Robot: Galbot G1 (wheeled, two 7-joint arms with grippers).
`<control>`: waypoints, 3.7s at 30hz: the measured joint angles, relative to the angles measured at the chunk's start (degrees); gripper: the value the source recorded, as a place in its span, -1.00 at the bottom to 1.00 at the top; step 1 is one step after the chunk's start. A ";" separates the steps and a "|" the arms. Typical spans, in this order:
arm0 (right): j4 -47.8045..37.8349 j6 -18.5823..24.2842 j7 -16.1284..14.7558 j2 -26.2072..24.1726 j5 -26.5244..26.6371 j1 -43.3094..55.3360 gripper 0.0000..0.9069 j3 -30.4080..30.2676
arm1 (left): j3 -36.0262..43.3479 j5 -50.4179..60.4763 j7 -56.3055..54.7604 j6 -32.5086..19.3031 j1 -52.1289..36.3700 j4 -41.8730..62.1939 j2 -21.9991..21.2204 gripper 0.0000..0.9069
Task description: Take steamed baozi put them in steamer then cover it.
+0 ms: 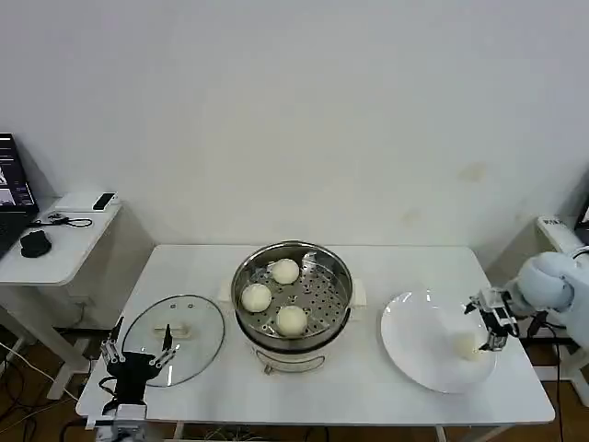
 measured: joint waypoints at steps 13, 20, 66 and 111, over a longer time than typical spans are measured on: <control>-4.87 0.33 0.53 3.09 -3.17 -4.80 1.00 3.74 | -0.28 -0.07 -0.05 -0.08 0.17 0.10 -0.08 1.00; -6.91 -0.01 1.07 4.79 -4.22 -6.39 0.80 4.72 | -0.26 -0.01 -0.05 -0.08 0.07 0.21 -0.23 1.00; 1.26 -8.22 0.73 7.20 8.54 21.20 0.49 -8.56 | -0.11 0.40 -0.04 0.07 -0.08 -1.50 -0.29 1.00; 3.95 -31.26 23.01 32.75 41.77 36.19 0.53 -34.76 | -2.32 0.31 -0.09 -0.07 0.13 -1.93 -0.88 1.00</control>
